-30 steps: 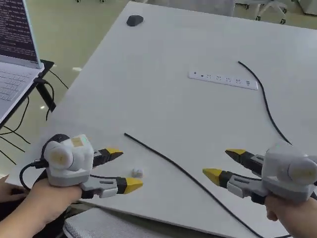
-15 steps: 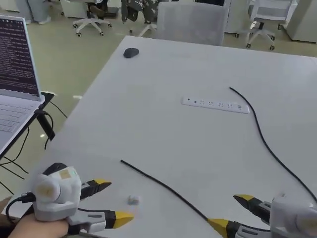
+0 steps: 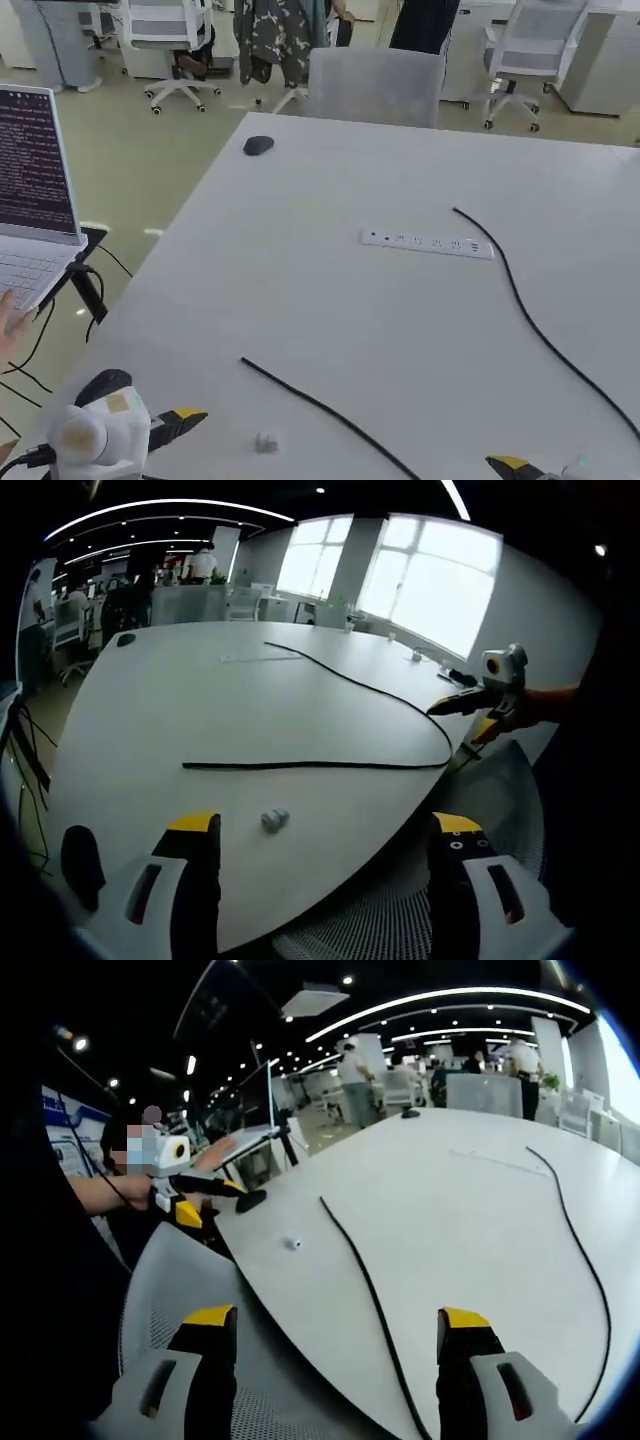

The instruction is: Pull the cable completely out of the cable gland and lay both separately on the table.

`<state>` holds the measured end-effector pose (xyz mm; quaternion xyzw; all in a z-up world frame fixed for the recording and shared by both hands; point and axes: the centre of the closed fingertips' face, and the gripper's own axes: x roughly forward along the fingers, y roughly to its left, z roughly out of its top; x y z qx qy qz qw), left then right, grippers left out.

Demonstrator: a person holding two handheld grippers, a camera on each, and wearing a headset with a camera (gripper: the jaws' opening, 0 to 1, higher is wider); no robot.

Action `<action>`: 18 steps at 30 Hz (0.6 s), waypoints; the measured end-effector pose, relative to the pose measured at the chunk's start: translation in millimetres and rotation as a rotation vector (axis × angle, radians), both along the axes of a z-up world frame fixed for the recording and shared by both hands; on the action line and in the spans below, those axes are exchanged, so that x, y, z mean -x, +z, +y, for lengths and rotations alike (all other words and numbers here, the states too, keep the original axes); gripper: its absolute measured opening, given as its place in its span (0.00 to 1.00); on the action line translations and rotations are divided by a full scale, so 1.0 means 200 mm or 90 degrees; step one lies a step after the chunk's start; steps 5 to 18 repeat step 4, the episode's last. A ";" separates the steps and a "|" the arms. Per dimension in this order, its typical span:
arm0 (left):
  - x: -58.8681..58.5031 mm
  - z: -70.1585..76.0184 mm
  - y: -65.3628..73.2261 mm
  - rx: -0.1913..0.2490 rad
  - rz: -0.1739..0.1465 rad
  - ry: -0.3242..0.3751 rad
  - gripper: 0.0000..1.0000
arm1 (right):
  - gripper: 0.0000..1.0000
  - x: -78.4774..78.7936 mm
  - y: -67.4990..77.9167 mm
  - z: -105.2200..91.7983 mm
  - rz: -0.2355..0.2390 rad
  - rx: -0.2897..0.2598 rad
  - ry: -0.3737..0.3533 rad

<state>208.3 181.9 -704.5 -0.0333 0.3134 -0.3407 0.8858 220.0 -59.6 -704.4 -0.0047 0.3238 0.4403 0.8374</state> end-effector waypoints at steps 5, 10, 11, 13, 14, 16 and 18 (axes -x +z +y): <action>0.02 0.01 -0.01 -0.009 0.003 -0.001 0.91 | 0.89 0.01 -0.01 0.00 0.007 -0.006 0.004; 0.02 0.01 -0.01 -0.009 0.003 -0.001 0.91 | 0.89 0.01 -0.01 0.00 0.007 -0.006 0.004; 0.02 0.01 -0.01 -0.009 0.003 -0.001 0.91 | 0.89 0.01 -0.01 0.00 0.007 -0.006 0.004; 0.02 0.01 -0.01 -0.009 0.003 -0.001 0.91 | 0.89 0.01 -0.01 0.00 0.007 -0.006 0.004; 0.02 0.01 -0.01 -0.009 0.003 -0.001 0.91 | 0.89 0.01 -0.01 0.00 0.007 -0.006 0.004; 0.02 0.01 -0.01 -0.009 0.003 -0.001 0.91 | 0.89 0.01 -0.01 0.00 0.007 -0.006 0.004; 0.02 0.01 -0.01 -0.009 0.003 -0.001 0.91 | 0.89 0.01 -0.01 0.00 0.007 -0.006 0.004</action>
